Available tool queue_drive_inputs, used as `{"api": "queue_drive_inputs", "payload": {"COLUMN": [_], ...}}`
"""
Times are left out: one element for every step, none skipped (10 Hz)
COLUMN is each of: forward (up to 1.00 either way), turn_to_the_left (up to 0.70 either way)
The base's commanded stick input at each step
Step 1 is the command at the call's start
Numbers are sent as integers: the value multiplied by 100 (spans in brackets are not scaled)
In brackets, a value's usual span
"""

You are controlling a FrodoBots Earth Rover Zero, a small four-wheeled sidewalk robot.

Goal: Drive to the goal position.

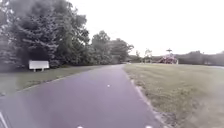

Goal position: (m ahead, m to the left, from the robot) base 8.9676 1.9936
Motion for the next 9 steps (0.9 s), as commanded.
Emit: {"api": "queue_drive_inputs", "payload": {"forward": [70,70,70,70,70,70,70,70,70], "turn_to_the_left": [0,0,0,0,0,3,13,14,14]}}
